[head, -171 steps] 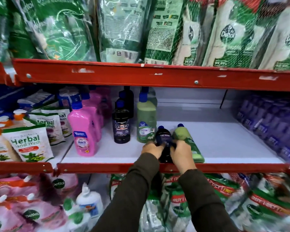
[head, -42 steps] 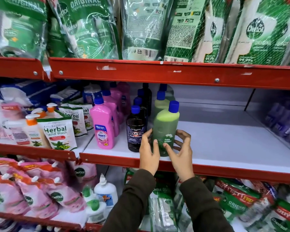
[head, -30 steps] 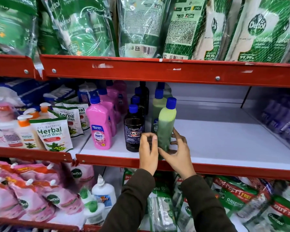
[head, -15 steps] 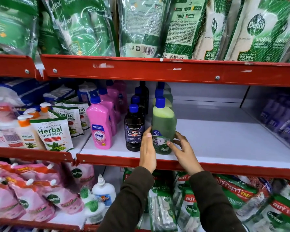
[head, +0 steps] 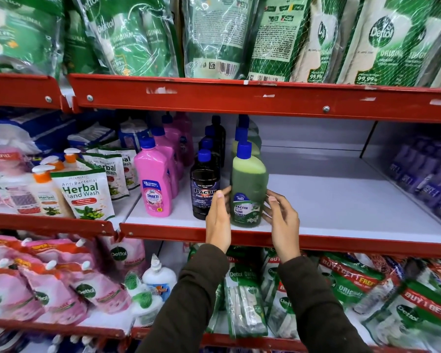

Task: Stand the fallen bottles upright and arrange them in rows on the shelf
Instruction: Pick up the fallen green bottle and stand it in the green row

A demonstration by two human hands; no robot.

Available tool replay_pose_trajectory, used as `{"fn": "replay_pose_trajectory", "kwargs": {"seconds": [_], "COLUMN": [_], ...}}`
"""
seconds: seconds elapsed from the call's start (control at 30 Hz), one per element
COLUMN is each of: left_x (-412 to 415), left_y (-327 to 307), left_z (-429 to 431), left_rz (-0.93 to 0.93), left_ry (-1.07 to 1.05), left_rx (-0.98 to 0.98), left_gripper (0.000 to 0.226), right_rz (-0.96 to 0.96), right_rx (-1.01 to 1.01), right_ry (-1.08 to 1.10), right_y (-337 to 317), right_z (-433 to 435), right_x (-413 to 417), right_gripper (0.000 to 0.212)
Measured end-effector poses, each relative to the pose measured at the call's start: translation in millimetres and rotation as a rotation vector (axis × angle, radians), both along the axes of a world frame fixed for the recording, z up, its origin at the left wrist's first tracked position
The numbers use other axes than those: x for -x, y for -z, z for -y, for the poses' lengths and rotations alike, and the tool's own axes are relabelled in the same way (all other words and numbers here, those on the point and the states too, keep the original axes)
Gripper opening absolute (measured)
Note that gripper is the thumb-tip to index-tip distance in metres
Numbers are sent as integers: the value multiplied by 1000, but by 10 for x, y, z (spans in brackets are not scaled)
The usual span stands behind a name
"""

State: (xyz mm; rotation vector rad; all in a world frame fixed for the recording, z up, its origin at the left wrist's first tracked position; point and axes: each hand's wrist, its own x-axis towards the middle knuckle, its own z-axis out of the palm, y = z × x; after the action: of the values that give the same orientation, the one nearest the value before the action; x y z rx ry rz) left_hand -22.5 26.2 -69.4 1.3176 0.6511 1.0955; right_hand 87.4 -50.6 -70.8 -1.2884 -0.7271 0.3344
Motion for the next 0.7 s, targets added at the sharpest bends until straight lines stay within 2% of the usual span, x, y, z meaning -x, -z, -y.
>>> {"fn": "replay_pose_trajectory", "kwargs": {"seconds": [0.2, 0.37, 0.47, 0.53, 0.6, 0.7], "left_x": [112, 152, 227, 324, 437, 579], "left_y": [13, 33, 48, 70, 78, 88], "left_z": [177, 233, 251, 241, 179, -9], "left_rz": [19, -36, -28, 39, 107, 145], "left_ry": [-50, -57, -74, -145, -229, -293], "left_rx": [-17, -92, -129, -130, -138, -143], "left_gripper": [42, 36, 38, 41, 46, 51], "right_rz": [26, 65, 131, 186, 246, 271], "right_rx": [-10, 0, -75, -168, -215, -167], "right_ry": [91, 116, 252, 326, 278, 26], "right_y": [63, 51, 44, 38, 28, 38], "right_z": [175, 219, 245, 229, 172, -4], "right_x": [153, 270, 428, 583, 760, 1084], "right_gripper": [25, 26, 30, 29, 27, 35]}}
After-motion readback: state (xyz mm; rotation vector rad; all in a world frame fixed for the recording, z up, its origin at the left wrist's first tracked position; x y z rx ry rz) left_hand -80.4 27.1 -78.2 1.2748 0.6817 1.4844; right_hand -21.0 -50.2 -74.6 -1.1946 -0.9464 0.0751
